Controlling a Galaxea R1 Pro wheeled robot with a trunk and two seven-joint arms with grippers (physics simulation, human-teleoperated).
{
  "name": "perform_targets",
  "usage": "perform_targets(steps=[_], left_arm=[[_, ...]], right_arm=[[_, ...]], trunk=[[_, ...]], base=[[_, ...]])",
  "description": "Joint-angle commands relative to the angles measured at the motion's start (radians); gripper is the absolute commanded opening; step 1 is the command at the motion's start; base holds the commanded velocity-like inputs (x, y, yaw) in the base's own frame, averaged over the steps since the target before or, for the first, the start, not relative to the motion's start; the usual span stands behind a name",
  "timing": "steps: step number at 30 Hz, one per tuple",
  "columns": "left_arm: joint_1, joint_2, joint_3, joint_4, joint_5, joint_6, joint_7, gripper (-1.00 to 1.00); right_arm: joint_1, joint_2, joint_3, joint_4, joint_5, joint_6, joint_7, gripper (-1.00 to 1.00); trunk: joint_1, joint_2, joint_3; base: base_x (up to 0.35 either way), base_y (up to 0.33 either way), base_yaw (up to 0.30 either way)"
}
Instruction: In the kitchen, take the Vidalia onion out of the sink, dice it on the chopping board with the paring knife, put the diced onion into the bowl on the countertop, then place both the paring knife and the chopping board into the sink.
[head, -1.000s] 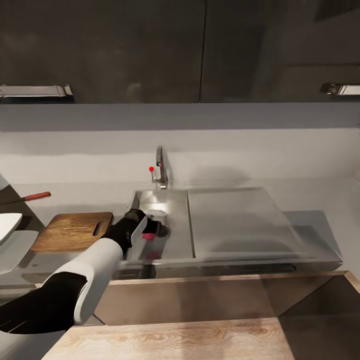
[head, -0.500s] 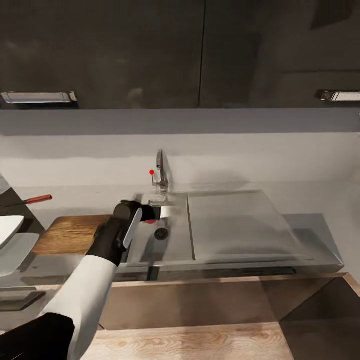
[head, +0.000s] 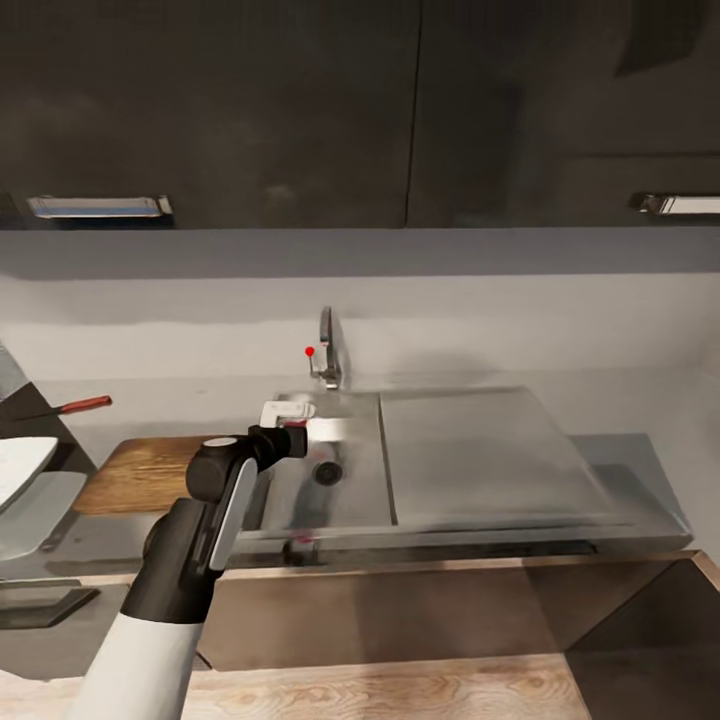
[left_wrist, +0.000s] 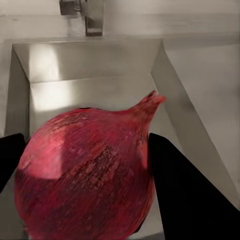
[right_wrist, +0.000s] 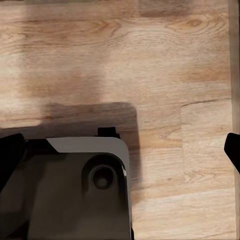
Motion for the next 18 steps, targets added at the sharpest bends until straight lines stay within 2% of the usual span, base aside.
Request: perform_targets(steps=[1,12,18], left_arm=[[0.000,0.000,0.001,-0.003,0.005,0.004,-0.001,-1.00],[0.001,0.000,0.001,-0.012,0.005,0.005,-0.001,-1.00],[0.001,0.000,0.001,-0.012,0.005,0.006,-0.001,-1.00]], right_arm=[[-0.001,0.000,0.009,0.001,-0.009,-0.003,-0.002,1.00],[-0.001,-0.002,0.009,0.001,-0.009,-0.003,-0.002,1.00],[-0.001,-0.005,0.009,0.001,-0.009,-0.003,-0.002,1.00]], trunk=[[0.001,-0.002,0.000],[0.001,-0.002,0.008],[0.001,-0.002,0.008]], base=[[0.000,0.186,0.000],[-0.003,0.274,0.000],[-0.104,0.308,0.000]])
